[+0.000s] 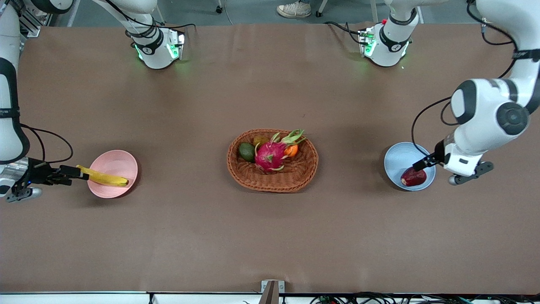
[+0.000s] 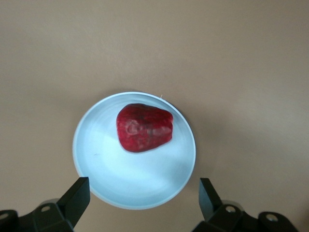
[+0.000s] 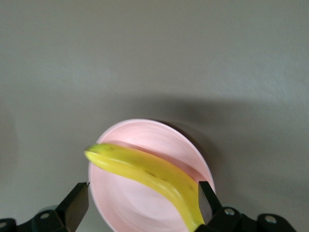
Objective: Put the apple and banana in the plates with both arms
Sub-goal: 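Lower the banana onto the pink plate while the left gripper lowers the apple, then open both grippers and lift them away from the plates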
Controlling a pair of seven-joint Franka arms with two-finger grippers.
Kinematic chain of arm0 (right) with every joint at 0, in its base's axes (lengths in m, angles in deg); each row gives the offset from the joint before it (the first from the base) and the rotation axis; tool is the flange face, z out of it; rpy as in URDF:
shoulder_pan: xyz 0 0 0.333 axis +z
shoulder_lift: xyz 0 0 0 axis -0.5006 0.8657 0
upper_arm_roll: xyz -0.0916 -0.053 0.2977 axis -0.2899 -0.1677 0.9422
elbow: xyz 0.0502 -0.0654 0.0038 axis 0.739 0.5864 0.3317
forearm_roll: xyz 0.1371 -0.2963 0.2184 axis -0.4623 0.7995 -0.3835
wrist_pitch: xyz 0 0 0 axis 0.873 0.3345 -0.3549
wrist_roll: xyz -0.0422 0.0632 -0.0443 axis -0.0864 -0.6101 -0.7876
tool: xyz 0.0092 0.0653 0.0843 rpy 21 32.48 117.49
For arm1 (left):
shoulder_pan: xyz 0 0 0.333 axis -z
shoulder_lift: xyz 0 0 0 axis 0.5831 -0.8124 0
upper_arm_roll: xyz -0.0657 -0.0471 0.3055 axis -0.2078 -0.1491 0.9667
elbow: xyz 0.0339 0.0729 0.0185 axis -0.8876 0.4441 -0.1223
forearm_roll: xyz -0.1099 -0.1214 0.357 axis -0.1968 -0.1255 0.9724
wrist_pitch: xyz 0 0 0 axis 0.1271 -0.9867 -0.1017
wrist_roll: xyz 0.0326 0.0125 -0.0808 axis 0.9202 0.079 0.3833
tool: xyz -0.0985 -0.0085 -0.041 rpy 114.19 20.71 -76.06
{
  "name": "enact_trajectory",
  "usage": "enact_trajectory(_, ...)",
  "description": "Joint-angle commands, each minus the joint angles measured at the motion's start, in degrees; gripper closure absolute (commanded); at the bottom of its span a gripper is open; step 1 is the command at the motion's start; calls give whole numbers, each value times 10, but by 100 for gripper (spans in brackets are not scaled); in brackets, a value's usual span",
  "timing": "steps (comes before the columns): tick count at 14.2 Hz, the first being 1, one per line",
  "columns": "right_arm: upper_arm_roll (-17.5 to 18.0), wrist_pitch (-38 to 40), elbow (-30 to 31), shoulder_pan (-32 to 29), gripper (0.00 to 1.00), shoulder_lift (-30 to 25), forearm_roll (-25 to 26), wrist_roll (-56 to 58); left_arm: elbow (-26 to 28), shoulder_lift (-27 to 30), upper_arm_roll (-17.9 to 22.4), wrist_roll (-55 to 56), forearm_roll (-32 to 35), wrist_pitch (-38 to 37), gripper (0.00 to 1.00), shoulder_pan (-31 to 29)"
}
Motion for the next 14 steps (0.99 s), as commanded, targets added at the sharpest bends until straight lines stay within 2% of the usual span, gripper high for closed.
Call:
enact_trajectory(1,-2,19,9,40,0,-60,67,-109,-69,32,-5,-46,3,-102,0,-7)
enact_trajectory(3,-1,71,5,78,0,-102,120,-228,-106,58,-5,-63,1,-151,1,-7)
enact_trajectory(5,0,151,-30,114,0,-124,161,-319,-121,89,-7,-93,-4,-176,1,-8)
enact_trajectory(7,0,240,-84,146,0,-129,211,-370,-128,115,-4,-155,-35,-182,1,-8)
enact_trajectory(10,1,329,-164,152,0,-128,222,-370,-150,134,-3,-200,-37,-209,1,-9)
enact_trajectory(12,-2,356,-204,154,0,-126,226,-372,-175,130,-3,-198,-36,-213,0,-8)
enact_trajectory(14,-4,364,-215,150,0,-126,226,-370,-198,126,-3,-197,-33,-223,0,-7)
